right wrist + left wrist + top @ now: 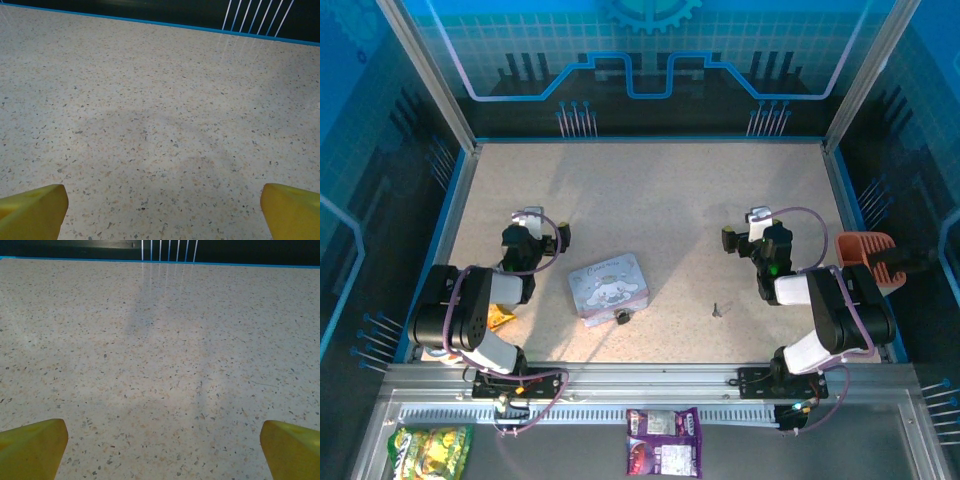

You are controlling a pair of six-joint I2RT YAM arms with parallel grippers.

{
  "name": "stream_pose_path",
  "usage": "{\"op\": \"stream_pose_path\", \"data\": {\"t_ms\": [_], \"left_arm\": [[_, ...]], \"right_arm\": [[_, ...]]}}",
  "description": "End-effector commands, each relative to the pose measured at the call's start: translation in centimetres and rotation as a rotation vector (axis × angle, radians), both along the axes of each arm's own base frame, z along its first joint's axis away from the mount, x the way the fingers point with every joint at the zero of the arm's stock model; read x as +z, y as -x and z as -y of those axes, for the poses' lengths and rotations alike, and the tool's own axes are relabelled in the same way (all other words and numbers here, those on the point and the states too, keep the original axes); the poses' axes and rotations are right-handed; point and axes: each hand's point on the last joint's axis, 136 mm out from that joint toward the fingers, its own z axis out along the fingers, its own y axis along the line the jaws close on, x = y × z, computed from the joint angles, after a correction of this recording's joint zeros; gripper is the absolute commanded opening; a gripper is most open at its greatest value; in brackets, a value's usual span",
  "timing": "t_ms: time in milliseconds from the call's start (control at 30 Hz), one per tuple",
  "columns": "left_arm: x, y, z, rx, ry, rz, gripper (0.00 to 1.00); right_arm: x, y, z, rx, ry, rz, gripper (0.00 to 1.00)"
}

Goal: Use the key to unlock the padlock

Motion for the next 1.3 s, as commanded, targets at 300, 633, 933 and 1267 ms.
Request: {"op": "stream_pose_path", "data": {"t_ms": [300,633,933,1267], "left_arm": [[1.1,-0.7,0.6,-0.018,0.016,0.045,0.99],[4.0,0.7,1.7,-0.048,-0.035,0.095,0.99],[11.1,3.6,1.6,0.063,0.102,0.190,0.99],[12.4,11.9,-3.1,0.447,0.542,0.147,0.99]], "right_arm": [[1.5,-1.0,0.1,0.011,0.000,0.054,1.00],[2.3,-0.2,-1.1,0.073,0.029,0.098,1.00],[8.5,1.3,-4.8,0.140,0.047,0.101,1.00],[15.2,4.7,-1.8,-0.079,-0.660,-0.083,1.00]]}}
